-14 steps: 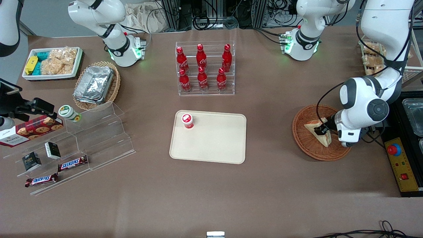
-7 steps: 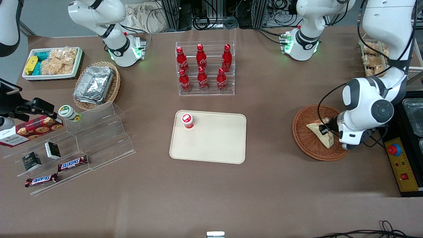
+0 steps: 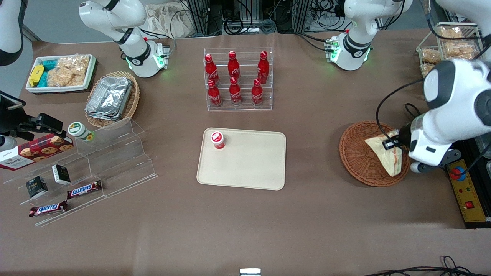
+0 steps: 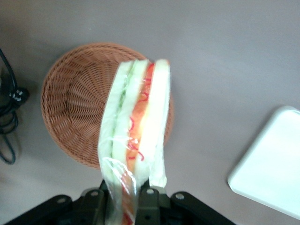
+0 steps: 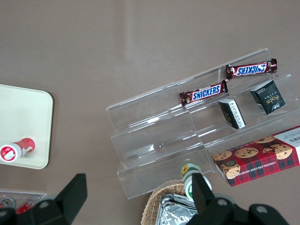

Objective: Place sandwich from basket to tray
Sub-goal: 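Close the left gripper on the sandwich's crust edge, then lift the sandwich and carry it toward the cream tray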

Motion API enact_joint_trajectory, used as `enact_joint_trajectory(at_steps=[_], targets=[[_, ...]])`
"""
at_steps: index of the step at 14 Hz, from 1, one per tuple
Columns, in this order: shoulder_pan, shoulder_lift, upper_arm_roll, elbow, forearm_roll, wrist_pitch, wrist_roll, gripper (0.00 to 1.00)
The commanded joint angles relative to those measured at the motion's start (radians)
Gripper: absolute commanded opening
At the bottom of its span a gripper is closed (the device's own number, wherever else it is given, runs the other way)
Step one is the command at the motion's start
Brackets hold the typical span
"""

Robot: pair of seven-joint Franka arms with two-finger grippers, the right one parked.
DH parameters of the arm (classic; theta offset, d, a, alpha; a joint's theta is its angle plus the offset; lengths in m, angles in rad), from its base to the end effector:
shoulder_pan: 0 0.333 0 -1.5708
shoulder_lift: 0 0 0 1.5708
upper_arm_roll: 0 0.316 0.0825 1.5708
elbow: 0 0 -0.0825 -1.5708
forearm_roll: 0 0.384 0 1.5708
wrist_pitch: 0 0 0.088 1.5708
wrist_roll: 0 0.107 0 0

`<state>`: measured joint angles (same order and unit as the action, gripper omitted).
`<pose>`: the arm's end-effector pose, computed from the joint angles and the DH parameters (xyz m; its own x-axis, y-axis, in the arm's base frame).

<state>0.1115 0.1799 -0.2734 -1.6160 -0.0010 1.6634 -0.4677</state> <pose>0.5962 -0.0862 0.5099 0.9443 0.3004 -0.1342 0.3015 -0.9534 -0.0126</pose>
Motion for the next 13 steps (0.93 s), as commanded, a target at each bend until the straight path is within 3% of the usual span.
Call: enact_joint_trajectory(at_steps=[1, 6, 8, 10, 13], targets=[[0.001, 0.012, -0.082, 0.222, -0.049, -0.192, -0.005, 0.25], [0.001, -0.002, -0.309, 0.294, -0.071, -0.235, -0.105, 0.24], [-0.001, 0.024, -0.418, 0.286, -0.057, -0.168, -0.211, 0.23], [-0.054, 0.061, -0.458, 0.259, -0.047, -0.073, -0.3, 0.23], [-0.186, 0.205, -0.46, 0.235, 0.117, 0.031, -0.367, 0.23]])
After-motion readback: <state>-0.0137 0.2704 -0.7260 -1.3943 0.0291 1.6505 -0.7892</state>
